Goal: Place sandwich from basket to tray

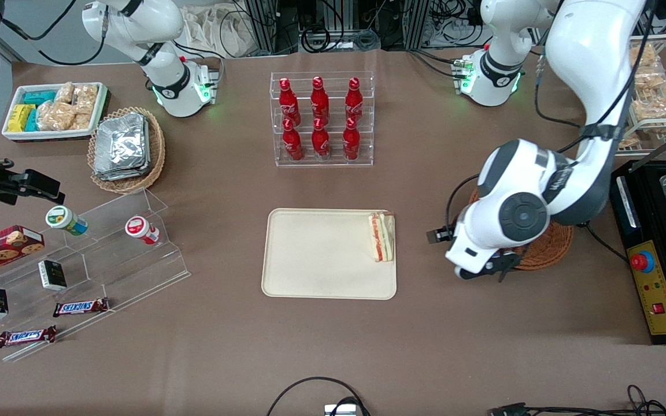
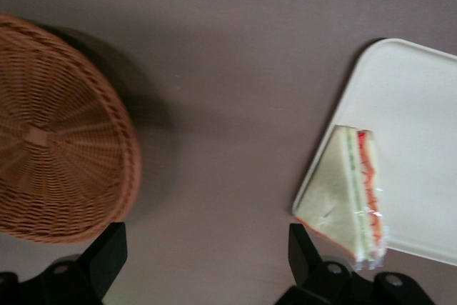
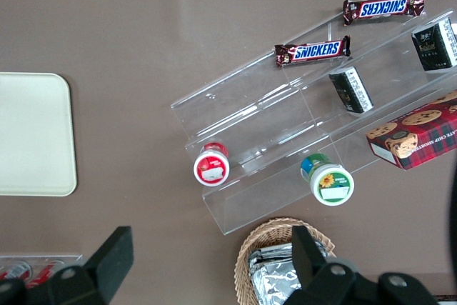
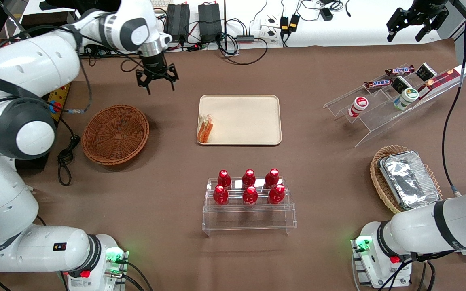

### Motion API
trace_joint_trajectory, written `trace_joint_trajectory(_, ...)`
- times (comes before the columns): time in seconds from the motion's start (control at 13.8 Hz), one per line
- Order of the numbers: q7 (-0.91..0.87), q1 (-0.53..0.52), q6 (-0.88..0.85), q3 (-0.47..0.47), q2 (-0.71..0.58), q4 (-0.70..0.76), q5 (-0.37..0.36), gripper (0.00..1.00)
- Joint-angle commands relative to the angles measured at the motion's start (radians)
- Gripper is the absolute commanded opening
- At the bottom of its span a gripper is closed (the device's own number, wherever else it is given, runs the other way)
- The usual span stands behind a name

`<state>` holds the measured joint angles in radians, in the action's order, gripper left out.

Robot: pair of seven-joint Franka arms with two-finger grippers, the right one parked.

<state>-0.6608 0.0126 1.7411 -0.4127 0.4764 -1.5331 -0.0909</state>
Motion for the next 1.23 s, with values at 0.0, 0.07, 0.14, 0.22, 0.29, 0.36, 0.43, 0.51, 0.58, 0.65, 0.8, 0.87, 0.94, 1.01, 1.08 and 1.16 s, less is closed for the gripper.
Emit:
trace_joint_trajectory(0.0, 0.087, -0.080, 0.063, -0.008, -0.168, -0.198, 0.008, 1.00)
trace_joint_trajectory(0.07, 0.123, -0.109, 0.111, -0.008, -0.242, -0.285, 0.014, 1.00)
trace_joint_trajectory(0.14, 0.157, -0.130, 0.171, -0.008, -0.322, -0.380, 0.039, 1.00)
trace_joint_trajectory(0.22, 0.191, -0.150, 0.217, -0.008, -0.390, -0.462, 0.068, 1.00)
trace_joint_trajectory(0.29, 0.231, -0.167, 0.242, -0.006, -0.444, -0.519, 0.088, 1.00)
trace_joint_trajectory(0.36, 0.268, -0.178, 0.239, -0.003, -0.478, -0.542, 0.105, 1.00)
trace_joint_trajectory(0.43, 0.305, -0.201, 0.229, -0.003, -0.496, -0.542, 0.117, 1.00)
trace_joint_trajectory(0.51, 0.329, -0.224, 0.212, -0.002, -0.502, -0.532, 0.126, 1.00)
trace_joint_trajectory(0.58, 0.342, -0.244, 0.187, -0.002, -0.502, -0.509, 0.128, 1.00)
trace_joint_trajectory(0.65, 0.354, -0.256, 0.161, 0.002, -0.499, -0.484, 0.126, 1.00)
trace_joint_trajectory(0.8, 0.407, -0.295, 0.123, 0.003, -0.493, -0.447, 0.126, 1.00)
trace_joint_trajectory(0.87, 0.426, -0.310, 0.109, 0.003, -0.493, -0.438, 0.123, 1.00)
trace_joint_trajectory(0.94, 0.431, -0.319, 0.103, 0.003, -0.495, -0.429, 0.119, 1.00)
trace_joint_trajectory(1.01, 0.432, -0.330, 0.101, 0.003, -0.489, -0.411, 0.119, 1.00)
trace_joint_trajectory(1.08, 0.441, -0.333, 0.094, 0.003, -0.464, -0.374, 0.111, 1.00)
trace_joint_trajectory(1.16, 0.447, -0.327, 0.069, 0.000, -0.437, -0.333, 0.096, 1.00)
